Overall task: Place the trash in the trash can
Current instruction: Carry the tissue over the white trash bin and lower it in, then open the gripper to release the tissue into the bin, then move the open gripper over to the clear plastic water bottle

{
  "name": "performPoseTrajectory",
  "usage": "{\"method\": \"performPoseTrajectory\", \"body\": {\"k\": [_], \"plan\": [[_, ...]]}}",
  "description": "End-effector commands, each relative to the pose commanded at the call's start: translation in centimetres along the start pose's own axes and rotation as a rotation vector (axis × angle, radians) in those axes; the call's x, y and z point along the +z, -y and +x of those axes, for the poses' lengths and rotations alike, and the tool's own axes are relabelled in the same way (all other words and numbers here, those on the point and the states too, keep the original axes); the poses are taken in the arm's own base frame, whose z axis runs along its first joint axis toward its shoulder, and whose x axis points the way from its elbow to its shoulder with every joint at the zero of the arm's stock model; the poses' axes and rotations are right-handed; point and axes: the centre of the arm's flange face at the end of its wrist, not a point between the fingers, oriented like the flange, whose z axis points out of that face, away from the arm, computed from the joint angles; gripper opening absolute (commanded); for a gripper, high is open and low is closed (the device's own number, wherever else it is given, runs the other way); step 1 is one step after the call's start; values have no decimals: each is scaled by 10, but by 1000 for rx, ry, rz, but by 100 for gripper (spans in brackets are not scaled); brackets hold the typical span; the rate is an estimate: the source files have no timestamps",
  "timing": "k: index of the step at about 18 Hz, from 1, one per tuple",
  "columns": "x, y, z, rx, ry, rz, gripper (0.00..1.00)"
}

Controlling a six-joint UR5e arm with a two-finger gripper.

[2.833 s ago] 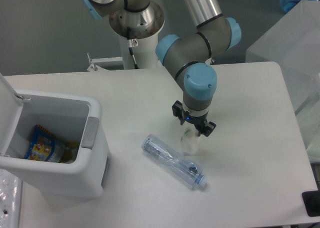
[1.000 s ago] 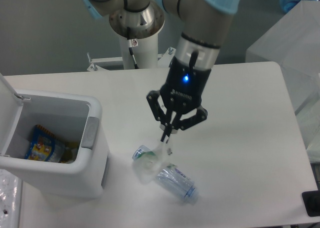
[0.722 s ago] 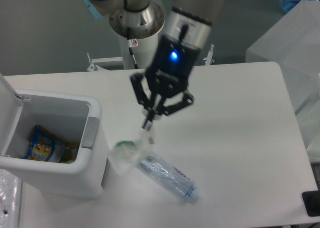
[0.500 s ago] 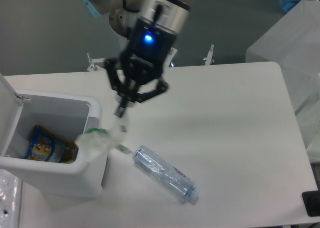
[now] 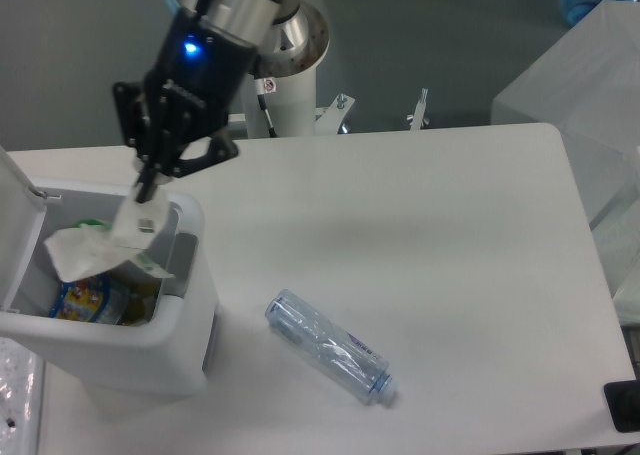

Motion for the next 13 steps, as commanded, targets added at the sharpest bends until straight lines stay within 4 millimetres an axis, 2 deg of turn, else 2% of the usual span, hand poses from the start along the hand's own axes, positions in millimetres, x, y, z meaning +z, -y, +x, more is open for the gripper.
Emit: {"method": "performPoseTrajectory", "body": {"k": [1, 2, 3, 5, 7, 9, 13], "plan": [[3, -1, 2, 4, -3, -3, 39], [2, -1, 3, 5, -3, -3, 77], [3, -3, 3, 7, -4, -4, 90], [1, -1, 4, 10, 0, -1, 100], [-2, 2, 3, 14, 5, 4, 100], [-7, 1, -11, 2, 25, 12, 100], [-37, -35, -96, -118, 123, 16, 100]]}}
